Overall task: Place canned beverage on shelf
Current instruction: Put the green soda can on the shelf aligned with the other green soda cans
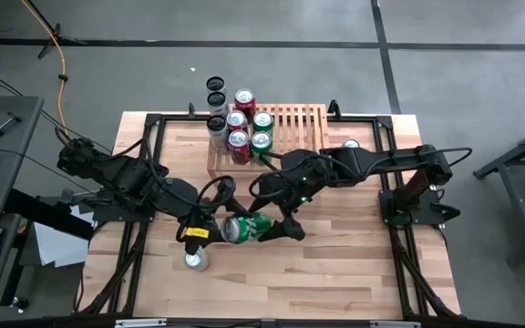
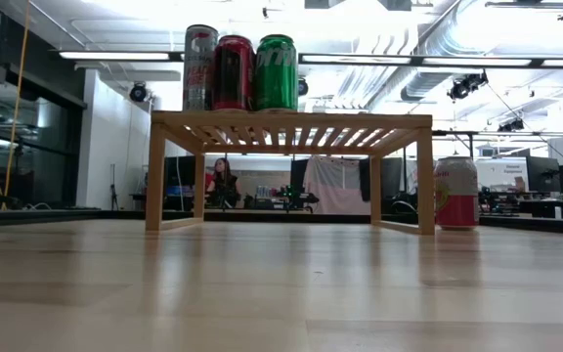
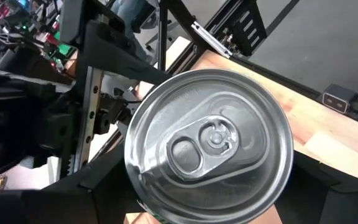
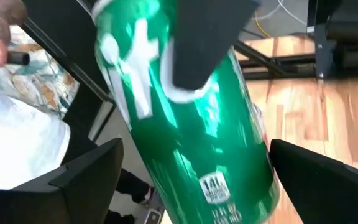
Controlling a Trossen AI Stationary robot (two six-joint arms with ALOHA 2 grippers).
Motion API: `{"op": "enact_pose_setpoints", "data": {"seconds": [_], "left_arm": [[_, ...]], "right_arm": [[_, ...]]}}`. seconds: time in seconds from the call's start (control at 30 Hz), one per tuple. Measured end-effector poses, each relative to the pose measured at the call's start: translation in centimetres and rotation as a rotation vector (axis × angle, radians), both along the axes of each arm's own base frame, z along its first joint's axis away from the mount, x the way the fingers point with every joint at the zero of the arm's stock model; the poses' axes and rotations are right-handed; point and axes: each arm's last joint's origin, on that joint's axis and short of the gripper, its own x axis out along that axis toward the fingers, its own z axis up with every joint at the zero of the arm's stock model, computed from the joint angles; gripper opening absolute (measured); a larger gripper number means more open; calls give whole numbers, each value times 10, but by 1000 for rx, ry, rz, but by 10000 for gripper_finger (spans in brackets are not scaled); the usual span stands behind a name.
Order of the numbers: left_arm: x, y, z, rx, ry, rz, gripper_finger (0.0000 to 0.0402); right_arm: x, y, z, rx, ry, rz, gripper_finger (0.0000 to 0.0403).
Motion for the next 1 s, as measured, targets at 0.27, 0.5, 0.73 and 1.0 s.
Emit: {"op": "enact_pose_setpoints", "data": {"seconds": [0.27, 0.5, 0.73, 1.0], "left_arm": [[0, 0, 1, 17, -9, -16, 285], [3, 1, 3, 17, -39, -28, 285], [12, 9, 2, 14, -50, -11, 285], [21, 9, -3, 41, -53, -16, 285]], "right_arm": [[0, 1, -1, -33, -17, 28, 387], [3, 7, 0, -33, -58, 47, 387], [5, 12, -1, -39, -71, 39, 387], [5, 12, -3, -57, -59, 19, 387]]}}
